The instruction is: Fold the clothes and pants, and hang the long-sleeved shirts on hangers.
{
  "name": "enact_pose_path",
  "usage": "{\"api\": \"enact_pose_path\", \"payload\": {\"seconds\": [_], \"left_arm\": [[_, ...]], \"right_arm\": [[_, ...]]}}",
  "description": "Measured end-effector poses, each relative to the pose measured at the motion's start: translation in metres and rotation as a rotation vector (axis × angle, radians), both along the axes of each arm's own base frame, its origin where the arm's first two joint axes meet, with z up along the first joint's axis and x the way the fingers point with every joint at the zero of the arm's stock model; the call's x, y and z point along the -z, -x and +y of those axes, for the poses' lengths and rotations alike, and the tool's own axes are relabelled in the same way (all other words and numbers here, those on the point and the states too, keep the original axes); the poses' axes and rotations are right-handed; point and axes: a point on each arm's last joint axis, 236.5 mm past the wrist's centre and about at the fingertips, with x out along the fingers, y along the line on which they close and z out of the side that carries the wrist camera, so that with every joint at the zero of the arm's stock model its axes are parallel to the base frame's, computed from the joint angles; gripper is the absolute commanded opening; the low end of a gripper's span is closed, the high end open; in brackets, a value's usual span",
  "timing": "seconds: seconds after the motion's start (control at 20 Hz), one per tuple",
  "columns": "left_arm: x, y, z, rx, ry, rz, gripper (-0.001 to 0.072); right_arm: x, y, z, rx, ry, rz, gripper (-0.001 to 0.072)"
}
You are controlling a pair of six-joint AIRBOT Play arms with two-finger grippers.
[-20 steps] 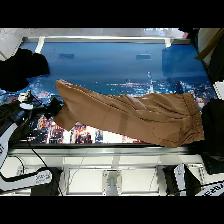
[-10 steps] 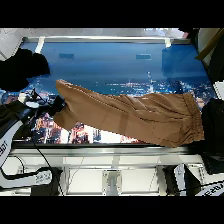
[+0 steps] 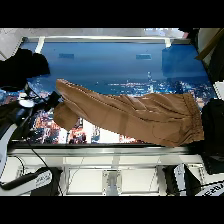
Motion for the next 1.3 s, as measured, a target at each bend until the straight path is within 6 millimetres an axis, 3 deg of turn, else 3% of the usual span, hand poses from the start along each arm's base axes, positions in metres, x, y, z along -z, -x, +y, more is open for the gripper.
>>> {"api": "enact_pose_path", "payload": {"seconds": [0.1, 0.2, 0.35, 0.55, 0.75, 0.95, 1.05, 1.3], "left_arm": [[-0.046, 0.016, -0.002, 0.065, -0.053, -0.072, 0.0010], [-0.087, 0.045, -0.008, 0.133, -0.105, -0.123, 0.0010], [-0.121, 0.107, -0.010, 0.184, -0.189, -0.098, 0.0010], [-0.112, 0.186, 0.018, 0.134, -0.338, 0.099, 0.0010], [-0.097, 0.230, 0.047, 0.067, -0.434, 0.269, 0.0010], [-0.086, 0.247, 0.069, 0.027, -0.492, 0.380, 0.0011], [-0.082, 0.248, 0.075, 0.022, -0.503, 0.415, 0.0011], [-0.074, 0.245, 0.082, 0.018, -0.512, 0.457, 0.0010]], "right_arm": [[0.004, 0.004, -0.004, 0.007, 0.017, 0.025, 0.0208], [0.008, 0.008, -0.008, 0.013, 0.032, 0.048, 0.0208], [0.012, 0.012, -0.013, 0.023, 0.053, 0.071, 0.0208], [0.013, 0.013, -0.020, 0.039, 0.078, 0.077, 0.0208], [0.012, 0.013, -0.024, 0.047, 0.091, 0.076, 0.0208], [0.021, 0.020, -0.033, 0.060, 0.115, 0.123, 0.0217], [0.039, 0.028, -0.037, 0.057, 0.098, 0.192, 0.0492], [0.109, 0.055, -0.022, 0.034, -0.043, 0.370, 0.0500]]}}
